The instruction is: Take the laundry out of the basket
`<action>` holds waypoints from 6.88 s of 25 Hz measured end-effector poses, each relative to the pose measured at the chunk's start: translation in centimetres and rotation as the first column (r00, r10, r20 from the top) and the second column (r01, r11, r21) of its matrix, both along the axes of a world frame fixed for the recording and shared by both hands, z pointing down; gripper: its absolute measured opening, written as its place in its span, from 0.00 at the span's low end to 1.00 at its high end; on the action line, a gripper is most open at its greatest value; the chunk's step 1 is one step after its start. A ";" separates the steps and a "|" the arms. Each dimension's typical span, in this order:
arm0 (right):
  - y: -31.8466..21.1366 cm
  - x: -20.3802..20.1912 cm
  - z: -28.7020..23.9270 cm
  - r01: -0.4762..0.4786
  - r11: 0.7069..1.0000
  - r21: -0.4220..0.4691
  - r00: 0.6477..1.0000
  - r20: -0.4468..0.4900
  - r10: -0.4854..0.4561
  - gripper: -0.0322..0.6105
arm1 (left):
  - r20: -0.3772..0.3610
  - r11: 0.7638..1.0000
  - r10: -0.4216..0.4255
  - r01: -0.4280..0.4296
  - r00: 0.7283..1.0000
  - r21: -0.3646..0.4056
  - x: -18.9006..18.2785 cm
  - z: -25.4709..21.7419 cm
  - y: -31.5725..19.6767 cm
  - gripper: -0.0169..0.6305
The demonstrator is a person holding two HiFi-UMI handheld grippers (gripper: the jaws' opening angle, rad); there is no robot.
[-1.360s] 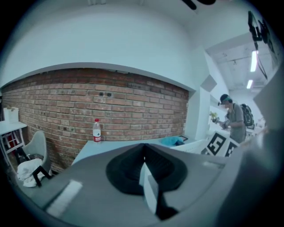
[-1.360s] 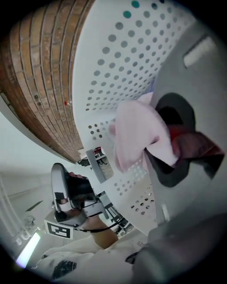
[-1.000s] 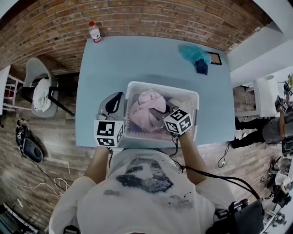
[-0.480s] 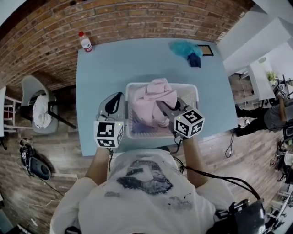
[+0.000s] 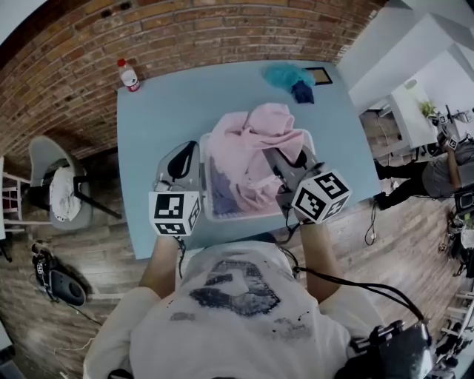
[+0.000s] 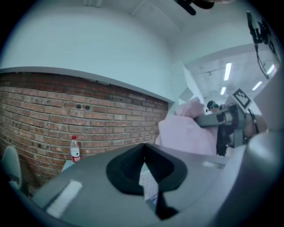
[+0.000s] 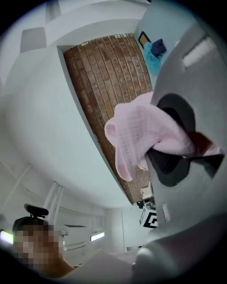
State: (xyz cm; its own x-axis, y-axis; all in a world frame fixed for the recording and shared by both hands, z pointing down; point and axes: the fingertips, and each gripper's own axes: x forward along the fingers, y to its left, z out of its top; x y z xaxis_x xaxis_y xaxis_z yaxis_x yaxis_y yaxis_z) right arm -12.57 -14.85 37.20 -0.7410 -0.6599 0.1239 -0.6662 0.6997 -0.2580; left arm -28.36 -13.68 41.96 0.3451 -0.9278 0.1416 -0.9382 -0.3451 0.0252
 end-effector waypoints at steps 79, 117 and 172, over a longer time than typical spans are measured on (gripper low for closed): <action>-8.6 42.4 9.1 -0.250 0.968 -0.019 0.949 -0.204 0.241 0.18 | 0.143 0.981 0.187 -0.178 0.972 -0.077 43.6 3.6 -9.0 0.01; -12.7 32.0 24.2 -0.055 0.981 -0.184 0.950 -0.311 -0.005 0.44 | 0.125 0.992 0.031 -0.016 0.992 -0.123 36.4 5.1 -10.0 0.01; -6.3 38.0 9.2 -0.265 0.964 0.006 0.957 -0.119 0.264 0.05 | 0.082 0.993 0.081 -0.073 0.993 -0.093 38.9 4.3 -6.3 0.01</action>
